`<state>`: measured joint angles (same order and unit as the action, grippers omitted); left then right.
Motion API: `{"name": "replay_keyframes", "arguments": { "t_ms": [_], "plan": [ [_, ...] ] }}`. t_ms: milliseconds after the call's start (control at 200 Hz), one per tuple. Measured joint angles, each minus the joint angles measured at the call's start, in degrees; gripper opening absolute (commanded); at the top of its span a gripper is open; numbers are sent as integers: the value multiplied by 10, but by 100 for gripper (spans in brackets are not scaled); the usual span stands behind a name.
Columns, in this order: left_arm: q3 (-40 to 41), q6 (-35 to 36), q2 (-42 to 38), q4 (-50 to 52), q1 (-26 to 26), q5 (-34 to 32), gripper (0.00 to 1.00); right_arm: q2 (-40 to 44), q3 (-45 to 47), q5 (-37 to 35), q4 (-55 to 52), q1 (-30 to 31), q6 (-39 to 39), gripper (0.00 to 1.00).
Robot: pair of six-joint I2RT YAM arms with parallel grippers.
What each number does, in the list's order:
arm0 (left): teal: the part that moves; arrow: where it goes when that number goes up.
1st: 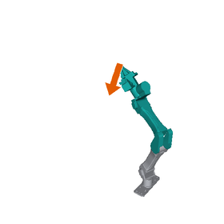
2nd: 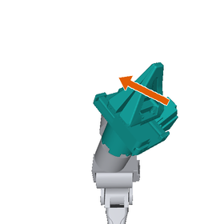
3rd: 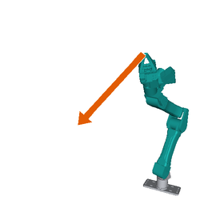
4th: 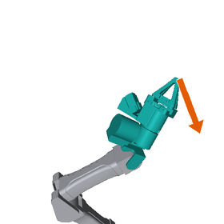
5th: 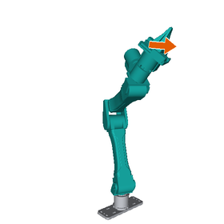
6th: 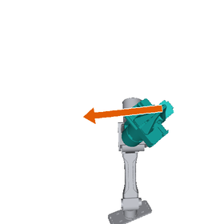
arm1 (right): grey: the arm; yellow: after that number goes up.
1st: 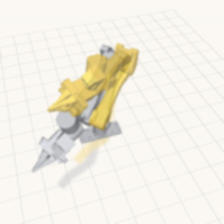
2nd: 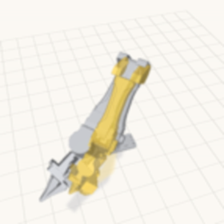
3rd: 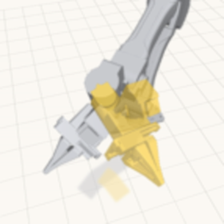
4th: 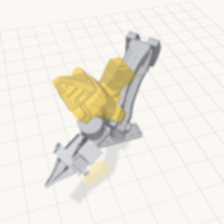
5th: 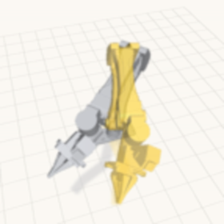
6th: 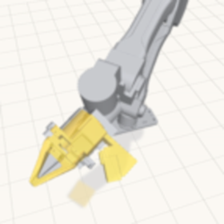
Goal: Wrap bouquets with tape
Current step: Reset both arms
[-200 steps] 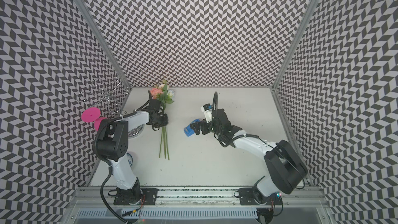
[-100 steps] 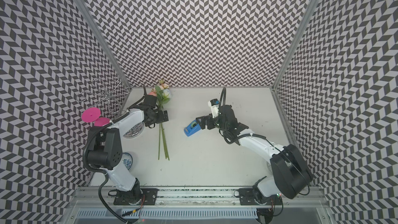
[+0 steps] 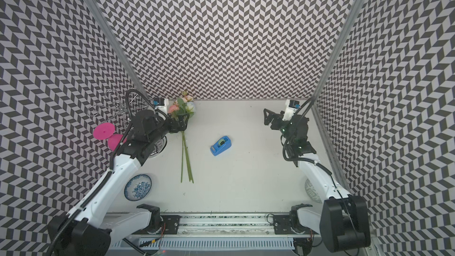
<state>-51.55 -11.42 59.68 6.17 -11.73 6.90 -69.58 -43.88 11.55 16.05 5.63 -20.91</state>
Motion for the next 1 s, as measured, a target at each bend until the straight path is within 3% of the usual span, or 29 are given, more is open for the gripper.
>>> {"name": "replay_keyframes", "arguments": {
  "t_ms": [130,250,406,576,766,1001],
  "plan": [
    [148,19,-71,-138,0,-23,99,7,52,-42,9,-16,42,99],
    [233,40,-57,-224,-2,-71,100,16,122,-85,43,-17,96,99],
    [255,48,31,-287,-2,-140,100,13,184,-124,101,-17,137,99],
    [303,85,70,-385,4,-188,99,-28,204,-142,184,-20,154,99],
    [366,103,133,-528,40,-193,100,-78,287,-150,317,-20,162,99],
    [388,118,225,-680,75,-169,99,-108,302,-147,444,-20,205,99]
  ]
}}
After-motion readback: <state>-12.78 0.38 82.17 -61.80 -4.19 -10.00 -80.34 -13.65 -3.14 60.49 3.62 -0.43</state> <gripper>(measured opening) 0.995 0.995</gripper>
